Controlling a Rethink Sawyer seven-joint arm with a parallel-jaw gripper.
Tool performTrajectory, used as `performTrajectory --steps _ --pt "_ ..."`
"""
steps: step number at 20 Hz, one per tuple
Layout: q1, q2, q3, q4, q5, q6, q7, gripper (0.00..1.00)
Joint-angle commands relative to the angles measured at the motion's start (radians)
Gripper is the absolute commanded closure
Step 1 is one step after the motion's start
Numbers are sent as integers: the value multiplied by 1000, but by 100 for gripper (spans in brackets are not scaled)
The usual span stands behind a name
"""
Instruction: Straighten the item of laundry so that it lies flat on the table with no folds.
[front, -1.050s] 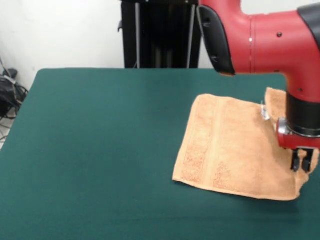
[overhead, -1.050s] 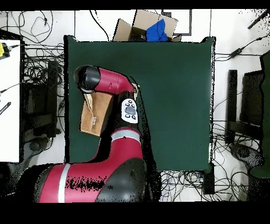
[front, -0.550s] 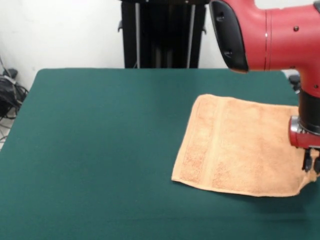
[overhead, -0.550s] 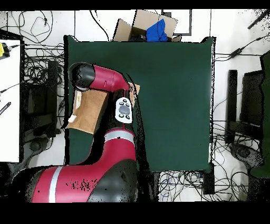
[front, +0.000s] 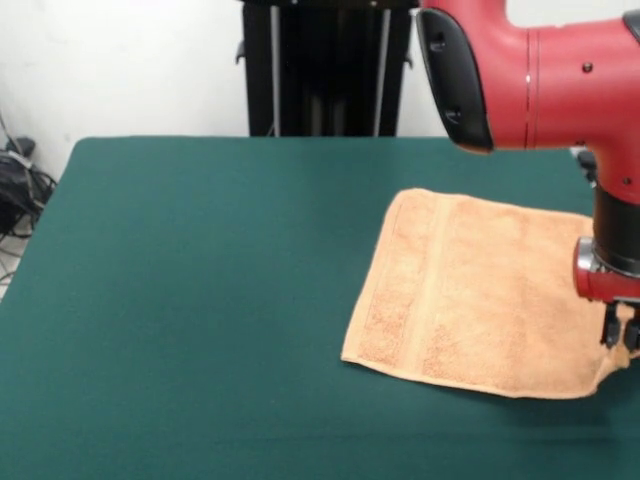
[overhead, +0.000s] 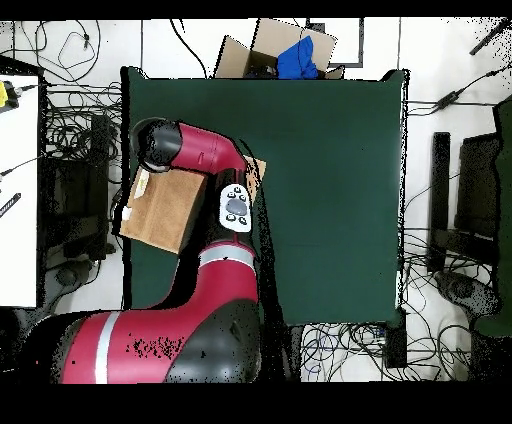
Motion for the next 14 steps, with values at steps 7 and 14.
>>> performTrajectory --steps 7,14 --pt "5 62 -22 5 21 -5 263 100" --pt "29 72 -63 -3 19 5 297 100"
